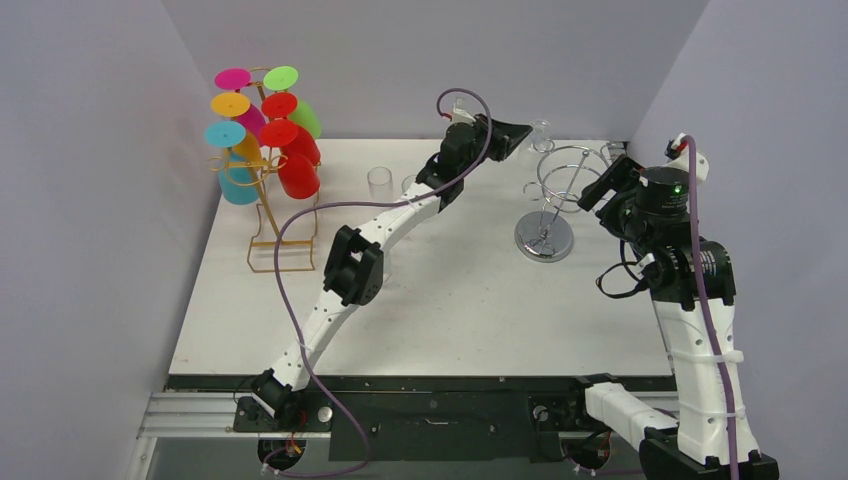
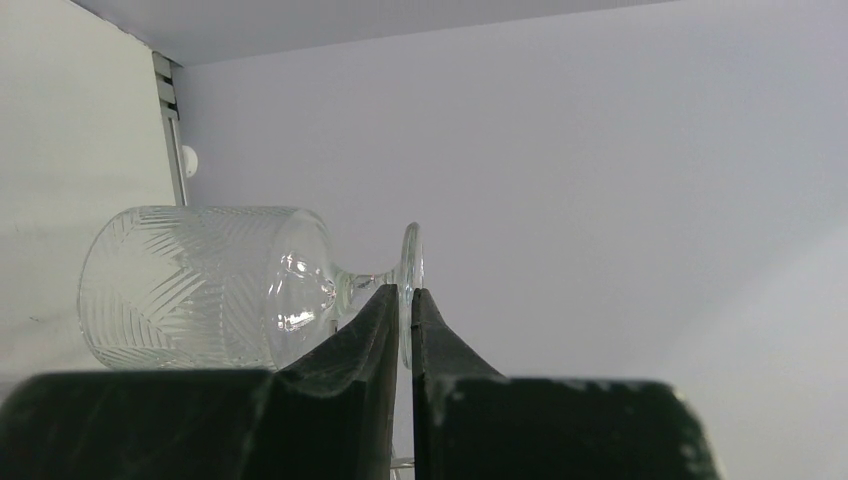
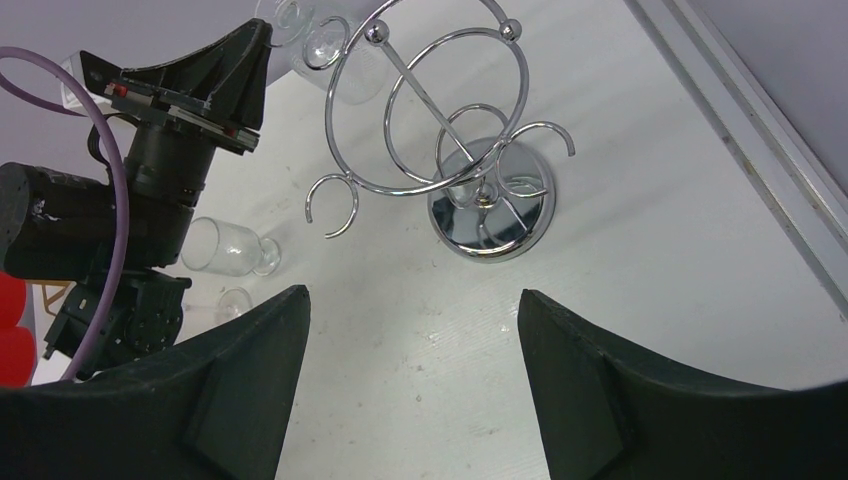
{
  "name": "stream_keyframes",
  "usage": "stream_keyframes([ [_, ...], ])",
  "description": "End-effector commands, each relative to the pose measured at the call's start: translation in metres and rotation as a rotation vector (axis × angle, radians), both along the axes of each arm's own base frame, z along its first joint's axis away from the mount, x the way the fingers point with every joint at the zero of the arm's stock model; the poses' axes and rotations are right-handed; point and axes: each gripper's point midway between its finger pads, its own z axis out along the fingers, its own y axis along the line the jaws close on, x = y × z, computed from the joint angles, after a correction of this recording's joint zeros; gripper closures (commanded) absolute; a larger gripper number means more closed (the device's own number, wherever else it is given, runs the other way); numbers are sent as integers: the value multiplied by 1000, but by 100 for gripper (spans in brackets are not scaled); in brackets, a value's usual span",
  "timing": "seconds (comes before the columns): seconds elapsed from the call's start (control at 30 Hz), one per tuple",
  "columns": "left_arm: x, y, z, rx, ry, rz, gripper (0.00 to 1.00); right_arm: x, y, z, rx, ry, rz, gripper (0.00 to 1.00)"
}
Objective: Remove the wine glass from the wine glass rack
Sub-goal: Pick up the wine glass from the wine rack.
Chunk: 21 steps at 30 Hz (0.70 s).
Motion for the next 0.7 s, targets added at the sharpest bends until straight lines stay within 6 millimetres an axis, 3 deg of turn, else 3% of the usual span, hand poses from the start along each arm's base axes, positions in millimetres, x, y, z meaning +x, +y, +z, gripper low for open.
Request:
stream_keyframes([
  [0.0,-7,23,94,-176,-163,25,100,3,1,8,0,-40,12,29],
  [0.3,2,33,99,-182,-174,44,100,4,2,8,3,-41,16,29],
  [0.57,-1,52,123,-164,-198,52,100,7,5,14,12,-53,30,29],
  [0.67,-7,60,141,-169,-216,42,100,11,10,18,24,-65,50,29],
])
